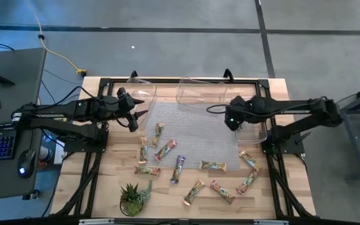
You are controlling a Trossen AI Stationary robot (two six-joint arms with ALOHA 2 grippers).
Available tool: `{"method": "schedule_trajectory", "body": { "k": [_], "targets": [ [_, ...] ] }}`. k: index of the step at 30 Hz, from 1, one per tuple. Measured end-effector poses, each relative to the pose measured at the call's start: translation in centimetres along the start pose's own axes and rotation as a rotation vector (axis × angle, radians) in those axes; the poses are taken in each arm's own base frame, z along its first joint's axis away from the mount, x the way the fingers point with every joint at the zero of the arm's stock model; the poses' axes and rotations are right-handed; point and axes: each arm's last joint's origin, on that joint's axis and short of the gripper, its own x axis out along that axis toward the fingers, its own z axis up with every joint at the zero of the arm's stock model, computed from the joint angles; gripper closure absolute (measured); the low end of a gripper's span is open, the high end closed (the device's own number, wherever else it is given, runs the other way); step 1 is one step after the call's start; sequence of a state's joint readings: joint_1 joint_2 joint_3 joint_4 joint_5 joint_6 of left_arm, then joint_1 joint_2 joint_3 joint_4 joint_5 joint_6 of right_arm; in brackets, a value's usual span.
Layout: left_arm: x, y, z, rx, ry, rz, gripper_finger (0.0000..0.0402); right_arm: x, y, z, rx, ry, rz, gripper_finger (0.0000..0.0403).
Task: Pick and place Granola Bars by type
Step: Put the blue granola bar into the right transparent bin
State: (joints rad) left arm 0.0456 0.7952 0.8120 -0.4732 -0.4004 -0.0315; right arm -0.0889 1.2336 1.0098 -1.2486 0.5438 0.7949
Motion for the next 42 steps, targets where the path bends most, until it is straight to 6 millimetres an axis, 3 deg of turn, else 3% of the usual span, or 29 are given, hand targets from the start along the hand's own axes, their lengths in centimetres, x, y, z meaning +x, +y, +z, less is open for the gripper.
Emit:
{"method": "schedule_trajectory", "body": {
  "k": [4, 12, 21, 26, 33, 38, 42],
  "targets": [
    [0.0, 0.0, 0.0, 0.0, 0.0, 0.0, 0.02, 2.8, -0.6, -1.9, 0.187, -0.023, 0.014, 0.0346],
    [0.0, 0.0, 0.0, 0.0, 0.0, 0.0, 0.02, 7.5, -1.1, -4.0, 0.36, 0.002, -0.007, 0.0346],
    [0.0, 0.0, 0.0, 0.0, -0.001, 0.0, 0.02, 8.7, -1.5, -4.3, 0.3, 0.026, 0.011, 0.0309],
    [0.0, 0.0, 0.0, 0.0, -0.001, 0.0, 0.02, 7.6, -1.5, -3.1, 0.121, -0.013, 0.015, 0.029],
    [0.0, 0.0, 0.0, 0.0, 0.0, 0.0, 0.02, 3.1, -1.4, 1.4, -0.006, -0.163, 0.136, 0.0285],
    [0.0, 0.0, 0.0, -0.003, 0.0, 0.0, 0.02, 0.2, -0.5, 4.1, -0.199, -0.331, 0.388, 0.0284],
    [0.0, 0.0, -0.2, -0.081, 0.016, 0.001, 0.02, -1.5, 1.4, 4.9, -0.507, -0.533, 0.672, 0.0284]
  ]
}}
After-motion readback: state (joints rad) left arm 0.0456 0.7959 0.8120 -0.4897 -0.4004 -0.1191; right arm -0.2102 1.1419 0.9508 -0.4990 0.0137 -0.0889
